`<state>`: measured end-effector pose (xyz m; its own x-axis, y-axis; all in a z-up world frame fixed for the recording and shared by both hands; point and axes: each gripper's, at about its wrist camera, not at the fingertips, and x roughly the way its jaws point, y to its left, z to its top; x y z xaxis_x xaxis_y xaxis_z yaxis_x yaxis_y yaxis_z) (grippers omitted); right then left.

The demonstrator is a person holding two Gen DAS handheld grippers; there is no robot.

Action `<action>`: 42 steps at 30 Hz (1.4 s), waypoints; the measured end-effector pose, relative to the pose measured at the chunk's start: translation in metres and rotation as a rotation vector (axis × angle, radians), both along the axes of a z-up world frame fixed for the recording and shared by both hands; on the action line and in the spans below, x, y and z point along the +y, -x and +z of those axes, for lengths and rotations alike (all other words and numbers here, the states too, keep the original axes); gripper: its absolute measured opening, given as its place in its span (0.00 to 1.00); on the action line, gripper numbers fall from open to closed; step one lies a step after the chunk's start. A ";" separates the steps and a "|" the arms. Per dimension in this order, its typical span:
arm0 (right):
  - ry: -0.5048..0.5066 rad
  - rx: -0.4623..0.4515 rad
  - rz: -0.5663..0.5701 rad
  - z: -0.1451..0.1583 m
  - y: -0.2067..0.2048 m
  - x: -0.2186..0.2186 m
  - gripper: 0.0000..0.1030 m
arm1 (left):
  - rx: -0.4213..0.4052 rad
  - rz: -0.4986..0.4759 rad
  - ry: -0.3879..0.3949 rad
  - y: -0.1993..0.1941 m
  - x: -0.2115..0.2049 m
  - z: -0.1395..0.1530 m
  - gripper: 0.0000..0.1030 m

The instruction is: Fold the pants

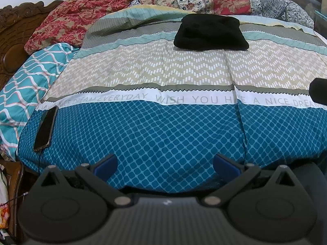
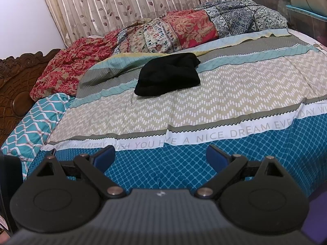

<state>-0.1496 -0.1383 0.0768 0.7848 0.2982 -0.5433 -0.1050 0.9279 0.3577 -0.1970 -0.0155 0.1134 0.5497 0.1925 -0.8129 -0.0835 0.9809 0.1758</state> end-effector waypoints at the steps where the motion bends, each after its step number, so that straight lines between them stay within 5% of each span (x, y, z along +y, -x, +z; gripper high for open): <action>1: 0.001 -0.001 0.000 0.000 0.000 0.000 0.94 | 0.001 0.000 0.000 0.000 0.000 0.000 1.00; 42: -0.008 0.014 -0.002 -0.004 -0.001 -0.002 0.94 | 0.025 -0.038 -0.017 0.000 -0.001 -0.011 1.00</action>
<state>-0.1485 -0.1404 0.0726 0.7777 0.3008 -0.5520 -0.0976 0.9252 0.3666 -0.1968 -0.0164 0.1025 0.5363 0.1856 -0.8234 -0.0414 0.9801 0.1939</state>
